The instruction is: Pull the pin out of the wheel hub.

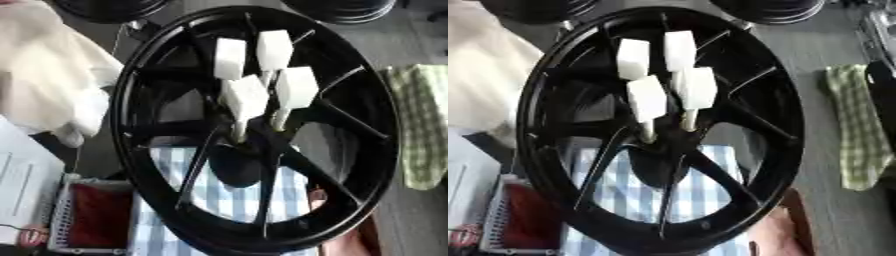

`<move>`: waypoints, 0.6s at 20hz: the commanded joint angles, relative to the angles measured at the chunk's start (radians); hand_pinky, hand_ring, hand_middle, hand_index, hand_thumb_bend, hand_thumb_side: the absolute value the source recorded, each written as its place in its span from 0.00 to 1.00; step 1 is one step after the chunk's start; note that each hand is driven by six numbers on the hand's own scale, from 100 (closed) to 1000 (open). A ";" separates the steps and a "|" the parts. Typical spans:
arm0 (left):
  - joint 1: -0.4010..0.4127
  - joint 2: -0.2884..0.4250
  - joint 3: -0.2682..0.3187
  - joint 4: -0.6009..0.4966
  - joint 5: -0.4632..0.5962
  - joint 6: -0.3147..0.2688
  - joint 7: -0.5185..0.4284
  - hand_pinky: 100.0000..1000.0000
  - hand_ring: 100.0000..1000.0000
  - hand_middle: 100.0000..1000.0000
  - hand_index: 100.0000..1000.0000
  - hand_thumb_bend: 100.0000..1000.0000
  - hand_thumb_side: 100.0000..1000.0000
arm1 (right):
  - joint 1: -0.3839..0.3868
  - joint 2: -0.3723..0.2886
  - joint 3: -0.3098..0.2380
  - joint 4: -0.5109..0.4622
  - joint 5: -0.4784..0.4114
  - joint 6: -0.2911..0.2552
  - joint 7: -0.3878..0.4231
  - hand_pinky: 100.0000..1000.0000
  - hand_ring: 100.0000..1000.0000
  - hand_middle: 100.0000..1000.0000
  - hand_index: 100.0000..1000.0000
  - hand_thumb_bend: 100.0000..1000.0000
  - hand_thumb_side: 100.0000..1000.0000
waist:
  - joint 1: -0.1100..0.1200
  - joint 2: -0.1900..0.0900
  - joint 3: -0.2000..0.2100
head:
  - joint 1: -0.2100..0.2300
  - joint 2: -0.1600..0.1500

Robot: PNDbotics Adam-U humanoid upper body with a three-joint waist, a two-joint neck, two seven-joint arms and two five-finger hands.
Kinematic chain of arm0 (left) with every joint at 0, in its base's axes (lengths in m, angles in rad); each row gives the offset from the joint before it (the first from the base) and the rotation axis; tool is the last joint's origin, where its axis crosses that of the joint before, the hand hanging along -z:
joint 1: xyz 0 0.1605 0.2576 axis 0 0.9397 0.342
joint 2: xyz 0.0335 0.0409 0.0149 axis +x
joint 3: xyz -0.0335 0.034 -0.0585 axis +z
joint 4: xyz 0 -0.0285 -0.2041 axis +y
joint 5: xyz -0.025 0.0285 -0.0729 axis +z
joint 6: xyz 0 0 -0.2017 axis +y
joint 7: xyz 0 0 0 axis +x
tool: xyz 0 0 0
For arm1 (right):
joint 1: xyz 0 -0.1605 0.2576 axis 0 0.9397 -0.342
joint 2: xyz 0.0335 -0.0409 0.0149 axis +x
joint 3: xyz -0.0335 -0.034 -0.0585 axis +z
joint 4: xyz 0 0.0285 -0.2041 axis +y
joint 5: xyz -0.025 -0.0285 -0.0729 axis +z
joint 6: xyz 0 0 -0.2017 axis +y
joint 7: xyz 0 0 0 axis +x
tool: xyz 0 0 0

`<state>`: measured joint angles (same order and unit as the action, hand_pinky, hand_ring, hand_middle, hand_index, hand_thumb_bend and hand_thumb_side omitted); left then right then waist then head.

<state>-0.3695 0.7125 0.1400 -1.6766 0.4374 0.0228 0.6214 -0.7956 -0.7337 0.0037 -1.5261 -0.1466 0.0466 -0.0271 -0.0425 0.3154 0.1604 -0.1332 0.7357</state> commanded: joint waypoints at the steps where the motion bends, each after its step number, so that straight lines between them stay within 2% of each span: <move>1: -0.003 0.051 0.011 -0.021 -0.011 0.001 0.000 0.71 0.84 0.86 0.86 0.70 0.70 | -0.056 -0.079 0.024 -0.039 0.064 0.002 0.081 0.88 0.83 0.80 0.81 0.38 0.47 | 0.001 -0.018 0.002 | 0.003 0.009; 5: 0.004 0.066 0.006 -0.022 -0.017 0.005 -0.005 0.71 0.84 0.86 0.86 0.70 0.70 | -0.120 -0.146 0.084 -0.083 0.158 -0.020 0.279 0.89 0.84 0.81 0.81 0.35 0.48 | -0.010 -0.019 0.001 | 0.002 0.015; 8: 0.008 0.075 0.002 -0.022 -0.018 0.009 -0.009 0.71 0.84 0.86 0.85 0.70 0.70 | -0.150 -0.192 0.132 -0.129 0.226 -0.070 0.450 0.89 0.84 0.82 0.81 0.34 0.47 | -0.020 -0.019 -0.001 | 0.002 0.014; 10: 0.011 0.082 0.000 -0.023 -0.020 0.011 -0.012 0.71 0.84 0.86 0.85 0.70 0.70 | -0.158 -0.216 0.158 -0.163 0.248 -0.107 0.567 0.90 0.85 0.82 0.81 0.34 0.42 | -0.025 -0.020 -0.001 | 0.003 0.015; 12: 0.014 0.088 0.000 -0.023 -0.021 0.012 -0.013 0.71 0.84 0.86 0.85 0.70 0.70 | -0.164 -0.233 0.173 -0.201 0.256 -0.138 0.682 0.90 0.85 0.82 0.81 0.33 0.42 | -0.030 -0.021 -0.002 | 0.005 0.017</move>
<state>-0.3512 0.7538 0.1330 -1.6818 0.4265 0.0335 0.6106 -0.9410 -0.9185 0.1750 -1.6926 0.0947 -0.0729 0.5912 -0.0777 0.3154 0.1586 -0.1322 0.7471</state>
